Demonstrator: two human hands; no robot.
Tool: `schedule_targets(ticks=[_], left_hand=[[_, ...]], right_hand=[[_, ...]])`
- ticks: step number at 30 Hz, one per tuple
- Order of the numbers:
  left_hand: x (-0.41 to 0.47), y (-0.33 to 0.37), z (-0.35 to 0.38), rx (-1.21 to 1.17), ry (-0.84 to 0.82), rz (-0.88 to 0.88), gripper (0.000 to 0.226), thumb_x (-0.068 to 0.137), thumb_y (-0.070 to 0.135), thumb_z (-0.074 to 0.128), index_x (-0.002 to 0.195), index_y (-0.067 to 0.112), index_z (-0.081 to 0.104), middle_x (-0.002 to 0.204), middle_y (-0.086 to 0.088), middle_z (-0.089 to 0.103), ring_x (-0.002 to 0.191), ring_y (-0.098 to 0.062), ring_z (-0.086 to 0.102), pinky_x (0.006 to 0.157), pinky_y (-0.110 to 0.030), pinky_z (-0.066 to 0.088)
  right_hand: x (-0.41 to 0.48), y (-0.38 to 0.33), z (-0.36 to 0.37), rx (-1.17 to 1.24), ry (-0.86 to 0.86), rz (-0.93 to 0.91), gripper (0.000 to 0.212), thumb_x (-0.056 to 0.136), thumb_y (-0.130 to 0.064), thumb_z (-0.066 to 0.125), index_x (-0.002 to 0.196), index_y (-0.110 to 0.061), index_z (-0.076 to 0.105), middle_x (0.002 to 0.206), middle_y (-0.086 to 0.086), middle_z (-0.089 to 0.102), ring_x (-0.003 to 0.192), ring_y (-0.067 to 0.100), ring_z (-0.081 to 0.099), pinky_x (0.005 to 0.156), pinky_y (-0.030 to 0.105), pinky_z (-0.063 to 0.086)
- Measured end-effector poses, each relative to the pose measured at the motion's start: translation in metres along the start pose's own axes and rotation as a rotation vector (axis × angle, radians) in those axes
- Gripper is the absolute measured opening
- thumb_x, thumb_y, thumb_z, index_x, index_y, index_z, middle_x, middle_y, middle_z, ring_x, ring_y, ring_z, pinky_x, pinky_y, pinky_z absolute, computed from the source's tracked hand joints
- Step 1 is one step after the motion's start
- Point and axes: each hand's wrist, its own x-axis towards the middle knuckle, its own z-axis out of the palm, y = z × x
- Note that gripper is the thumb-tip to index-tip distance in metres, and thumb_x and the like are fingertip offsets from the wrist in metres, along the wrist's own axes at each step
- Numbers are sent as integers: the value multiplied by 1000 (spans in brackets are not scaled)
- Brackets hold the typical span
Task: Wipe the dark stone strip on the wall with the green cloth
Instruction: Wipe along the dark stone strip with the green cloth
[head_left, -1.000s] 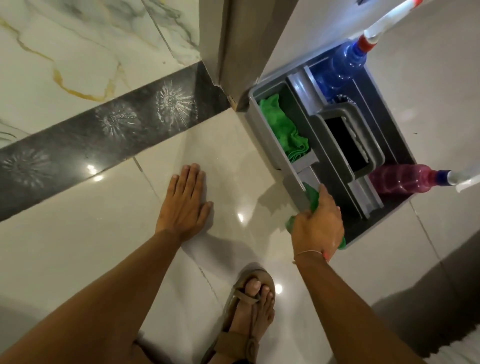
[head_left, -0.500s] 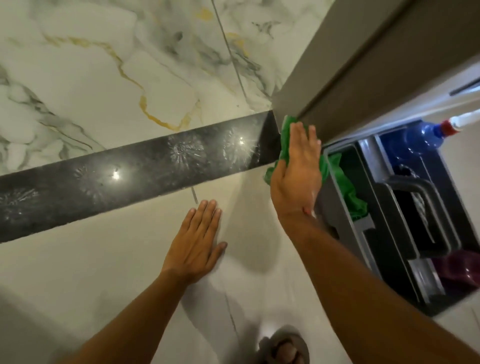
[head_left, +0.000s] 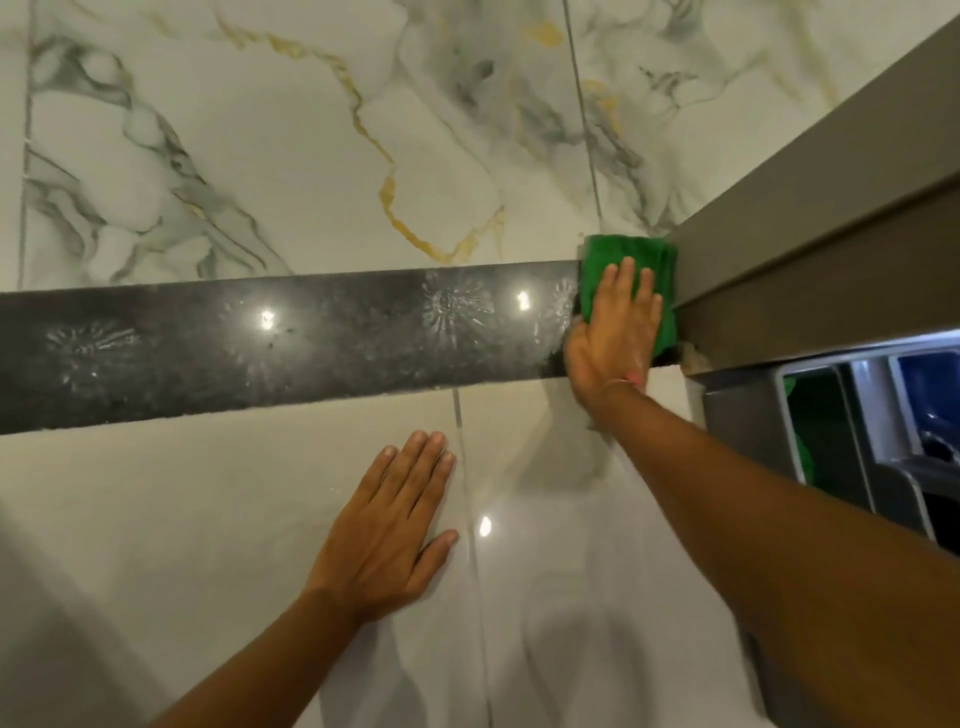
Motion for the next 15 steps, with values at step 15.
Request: schedule_targets(ticks=[15], left_hand=[[-47,-43,2,-30,54,-261,79,97,49,36,157,2,17,167,-19,15,156,-33,12,126,-49,11]], right_hand=[[-42,-21,22,-78,16,-380,64,98,-36,27,153,-9,10,162,12,13,149,31,8,120,50,11]])
